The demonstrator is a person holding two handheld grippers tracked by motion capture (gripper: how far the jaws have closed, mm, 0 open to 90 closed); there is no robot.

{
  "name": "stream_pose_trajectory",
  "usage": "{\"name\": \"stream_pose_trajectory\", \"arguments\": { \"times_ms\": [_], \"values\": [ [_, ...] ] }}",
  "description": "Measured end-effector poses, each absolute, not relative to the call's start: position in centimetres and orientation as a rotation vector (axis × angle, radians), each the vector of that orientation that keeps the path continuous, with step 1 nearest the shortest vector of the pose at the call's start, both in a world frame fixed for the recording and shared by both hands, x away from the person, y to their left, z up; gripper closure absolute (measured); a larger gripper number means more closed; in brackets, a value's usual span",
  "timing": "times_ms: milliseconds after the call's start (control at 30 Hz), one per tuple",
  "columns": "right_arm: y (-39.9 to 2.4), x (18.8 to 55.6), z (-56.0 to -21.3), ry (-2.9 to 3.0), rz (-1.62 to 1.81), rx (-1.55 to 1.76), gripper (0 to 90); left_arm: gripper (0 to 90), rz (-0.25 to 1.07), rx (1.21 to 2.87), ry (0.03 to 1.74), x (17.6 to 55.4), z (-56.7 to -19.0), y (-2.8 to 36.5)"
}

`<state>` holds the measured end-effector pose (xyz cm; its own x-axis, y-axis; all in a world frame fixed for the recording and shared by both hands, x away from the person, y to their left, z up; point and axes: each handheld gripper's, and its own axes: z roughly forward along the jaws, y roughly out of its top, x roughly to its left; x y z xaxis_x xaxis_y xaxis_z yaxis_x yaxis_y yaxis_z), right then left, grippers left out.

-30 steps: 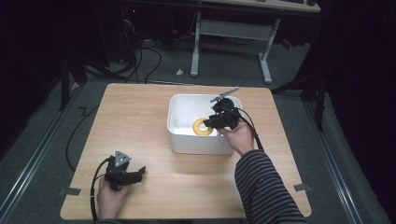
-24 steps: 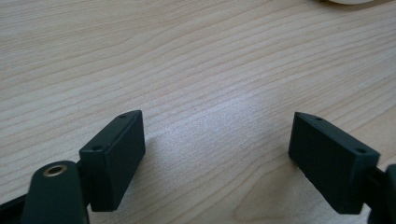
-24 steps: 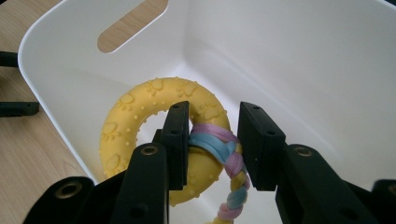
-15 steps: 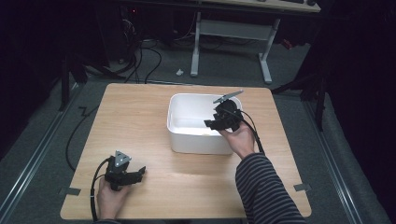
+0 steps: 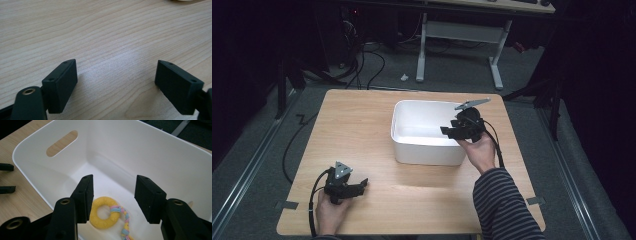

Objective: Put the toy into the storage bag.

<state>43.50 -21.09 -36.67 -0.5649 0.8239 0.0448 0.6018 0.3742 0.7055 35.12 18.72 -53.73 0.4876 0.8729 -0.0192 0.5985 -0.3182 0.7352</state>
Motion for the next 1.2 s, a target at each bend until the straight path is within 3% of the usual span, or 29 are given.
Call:
{"name": "stream_pose_trajectory", "arguments": {
  "times_ms": [1200],
  "values": [
    [-30.1,38.6,-34.6,2.160,1.012,1.342,49.7,18.6,0.507,2.039,1.210,35.2,-53.7,18.7]
  ]
}}
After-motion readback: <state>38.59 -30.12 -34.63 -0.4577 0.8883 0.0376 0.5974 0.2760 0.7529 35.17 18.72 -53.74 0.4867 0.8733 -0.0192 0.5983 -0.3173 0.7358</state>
